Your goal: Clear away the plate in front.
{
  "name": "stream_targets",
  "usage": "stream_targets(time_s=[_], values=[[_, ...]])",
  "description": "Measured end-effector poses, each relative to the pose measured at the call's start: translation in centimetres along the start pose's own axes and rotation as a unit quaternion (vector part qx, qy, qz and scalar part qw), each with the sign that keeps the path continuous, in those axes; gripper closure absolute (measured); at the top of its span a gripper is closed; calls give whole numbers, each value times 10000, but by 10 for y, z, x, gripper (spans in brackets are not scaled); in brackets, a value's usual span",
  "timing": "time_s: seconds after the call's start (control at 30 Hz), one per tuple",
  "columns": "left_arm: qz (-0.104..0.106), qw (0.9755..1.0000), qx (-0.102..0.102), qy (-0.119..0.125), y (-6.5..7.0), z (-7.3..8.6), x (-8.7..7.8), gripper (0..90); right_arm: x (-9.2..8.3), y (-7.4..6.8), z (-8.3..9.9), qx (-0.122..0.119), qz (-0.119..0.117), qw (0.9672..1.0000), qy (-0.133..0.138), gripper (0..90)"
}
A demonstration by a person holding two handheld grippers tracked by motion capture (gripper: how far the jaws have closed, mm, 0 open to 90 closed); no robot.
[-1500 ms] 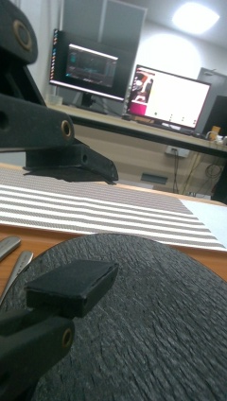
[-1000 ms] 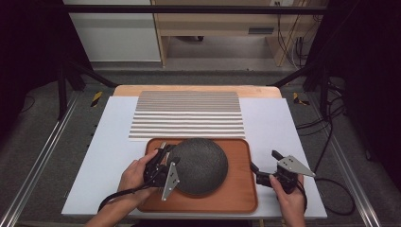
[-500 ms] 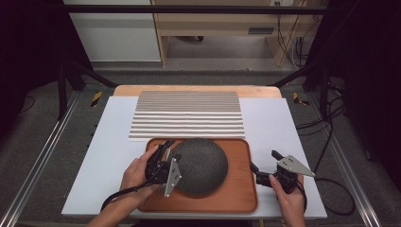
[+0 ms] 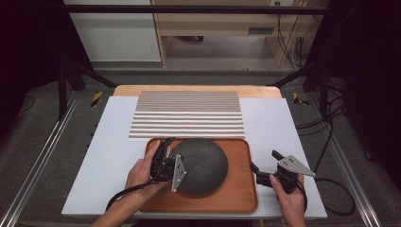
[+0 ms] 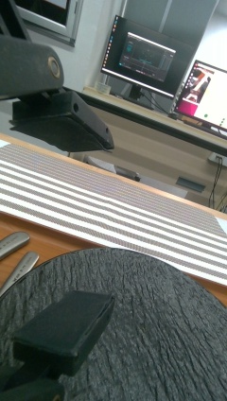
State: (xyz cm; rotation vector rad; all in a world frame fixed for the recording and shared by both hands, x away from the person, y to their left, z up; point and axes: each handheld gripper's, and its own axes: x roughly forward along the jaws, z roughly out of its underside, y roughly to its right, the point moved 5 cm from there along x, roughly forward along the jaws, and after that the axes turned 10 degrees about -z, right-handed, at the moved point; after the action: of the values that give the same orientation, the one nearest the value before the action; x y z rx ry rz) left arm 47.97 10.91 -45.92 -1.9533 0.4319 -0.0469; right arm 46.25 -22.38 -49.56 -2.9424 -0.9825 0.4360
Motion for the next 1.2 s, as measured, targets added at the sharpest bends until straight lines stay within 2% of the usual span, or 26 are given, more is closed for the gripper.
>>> stream_targets(time_s=[0.1, 0.23, 0.37, 0.6, 0.73, 0.83, 0.9, 1.1, 1.2], values=[[5, 10000, -88, 2, -1, -2, 2, 201, 0, 0, 0, -5, -8, 10000, -7, 45], [97, 9992, -395, -7, -1, -5, 6, 179, 1, 0, 1, 9, -28, 10000, -4, 45], [54, 9980, -624, 72, -2, -9, 6, 176, 1, -1, 1, -12, -57, 10000, -6, 43], [132, 9932, -1157, 52, -4, -12, 9, 115, 2, -2, 2, 63, -136, 9999, 35, 42], [219, 9869, -1599, 39, -7, -10, 10, 79, 0, -3, 2, 182, -161, 9996, 152, 40], [250, 9828, -1829, 30, -8, -8, 9, 63, 0, -5, 2, 168, -183, 9996, 165, 40], [293, 9790, -2016, 33, -10, -6, 8, 55, -1, -6, 2, 140, -173, 9996, 174, 40], [353, 9627, -2683, 1, -22, 4, 3, 55, -2, -6, 2, 122, -97, 9998, 148, 39], [303, 9570, -2886, 10, -30, 9, -2, 55, -3, -4, 1, 147, -43, 9997, 177, 39]])
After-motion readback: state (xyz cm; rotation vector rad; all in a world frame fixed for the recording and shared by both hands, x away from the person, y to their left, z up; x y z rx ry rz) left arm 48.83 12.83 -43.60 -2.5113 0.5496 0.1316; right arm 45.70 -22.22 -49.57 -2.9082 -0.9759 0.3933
